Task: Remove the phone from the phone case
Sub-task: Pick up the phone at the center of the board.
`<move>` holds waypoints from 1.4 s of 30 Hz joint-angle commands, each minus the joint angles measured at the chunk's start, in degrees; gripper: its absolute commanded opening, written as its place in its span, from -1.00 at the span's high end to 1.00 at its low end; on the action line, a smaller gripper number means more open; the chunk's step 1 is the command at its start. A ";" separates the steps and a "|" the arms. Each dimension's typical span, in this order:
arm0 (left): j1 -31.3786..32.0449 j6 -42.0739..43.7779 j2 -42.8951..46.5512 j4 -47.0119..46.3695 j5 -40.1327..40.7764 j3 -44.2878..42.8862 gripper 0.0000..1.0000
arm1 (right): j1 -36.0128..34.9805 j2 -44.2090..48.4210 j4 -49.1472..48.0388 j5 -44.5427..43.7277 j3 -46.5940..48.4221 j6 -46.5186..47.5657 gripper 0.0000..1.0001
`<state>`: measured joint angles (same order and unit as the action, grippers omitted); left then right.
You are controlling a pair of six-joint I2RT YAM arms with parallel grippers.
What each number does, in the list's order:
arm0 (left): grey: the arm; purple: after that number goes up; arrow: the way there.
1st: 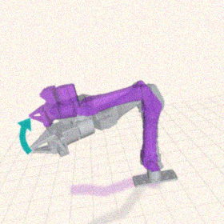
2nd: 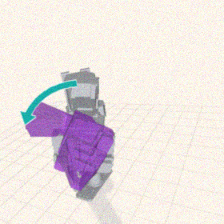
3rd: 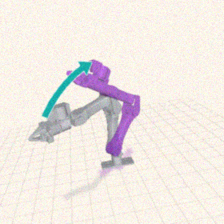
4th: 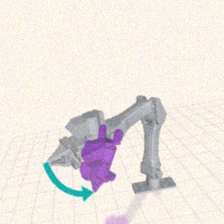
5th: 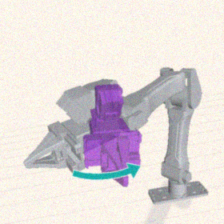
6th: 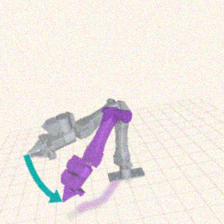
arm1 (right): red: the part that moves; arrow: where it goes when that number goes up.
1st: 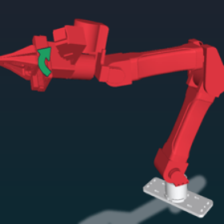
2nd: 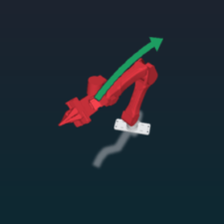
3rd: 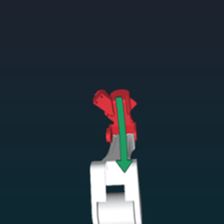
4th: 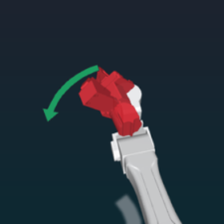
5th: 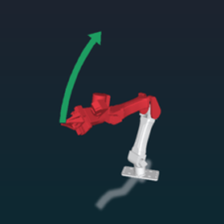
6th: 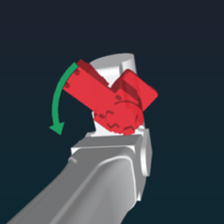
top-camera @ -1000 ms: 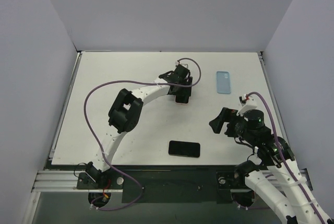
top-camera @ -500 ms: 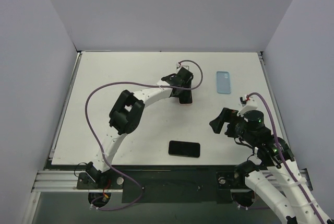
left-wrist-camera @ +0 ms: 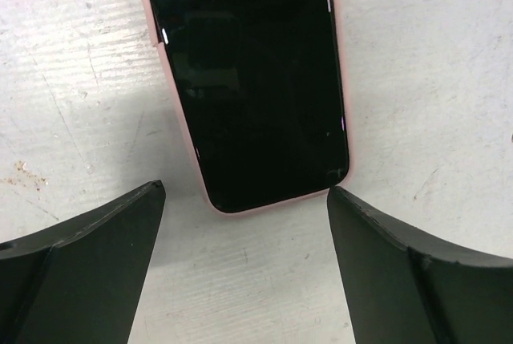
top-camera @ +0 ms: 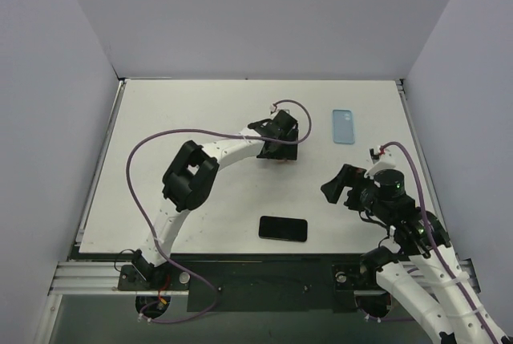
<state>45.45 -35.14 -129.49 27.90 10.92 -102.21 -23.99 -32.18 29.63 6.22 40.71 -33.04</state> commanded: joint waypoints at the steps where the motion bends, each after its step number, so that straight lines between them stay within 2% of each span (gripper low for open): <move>1: 0.16 -5.02 -4.60 10.76 2.17 -9.98 -0.88 | 0.43 3.96 -0.89 -2.17 0.86 -1.59 -0.72; 4: 0.51 -4.95 -9.72 19.09 2.88 -20.88 -0.88 | 0.52 7.04 -0.27 -3.75 1.83 -1.68 -0.72; 6: 1.30 -4.51 -12.45 21.40 3.67 -24.68 -0.89 | 0.61 8.71 -0.01 -4.54 2.62 -0.98 -0.72; 12: 2.27 -4.86 -11.92 18.42 7.79 -23.82 -0.89 | 0.70 11.18 1.05 -5.52 2.89 -0.01 -0.72; 21: 2.62 -5.12 -17.81 24.83 13.34 -31.37 -0.89 | 0.70 11.79 1.31 -5.78 3.15 0.16 -0.72; 25: 2.45 -4.16 -19.22 24.66 13.25 -33.31 -0.82 | 0.70 11.79 1.31 -5.87 3.50 0.08 -0.72; 28: 1.40 -2.84 -19.83 23.35 12.73 -34.01 -0.68 | 0.70 12.32 1.40 -5.96 3.41 0.08 -0.72; 37: -0.19 1.47 -22.55 23.07 11.14 -36.83 -0.78 | 0.70 12.67 1.93 -6.04 2.97 0.25 -0.72; 38: -0.27 2.08 -22.65 23.08 10.71 -36.92 -0.75 | 0.70 12.41 1.93 -6.04 2.97 0.17 -0.72; 40: -0.45 3.40 -22.65 23.43 10.44 -36.74 -0.57 | 0.70 12.23 1.92 -6.04 2.71 -0.18 -0.72; 41: -0.45 4.36 -22.30 23.69 10.35 -36.31 -0.32 | 0.70 12.06 1.93 -6.04 2.71 -0.19 -0.72; 42: -0.45 4.81 -21.51 23.87 10.70 -35.78 -0.20 | 0.70 12.06 1.93 -6.04 2.54 -0.45 -0.72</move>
<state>46.44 -34.59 -149.18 51.13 20.56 -137.88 -23.66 -19.33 31.66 1.37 42.30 -33.39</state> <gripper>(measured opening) 0.802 0.861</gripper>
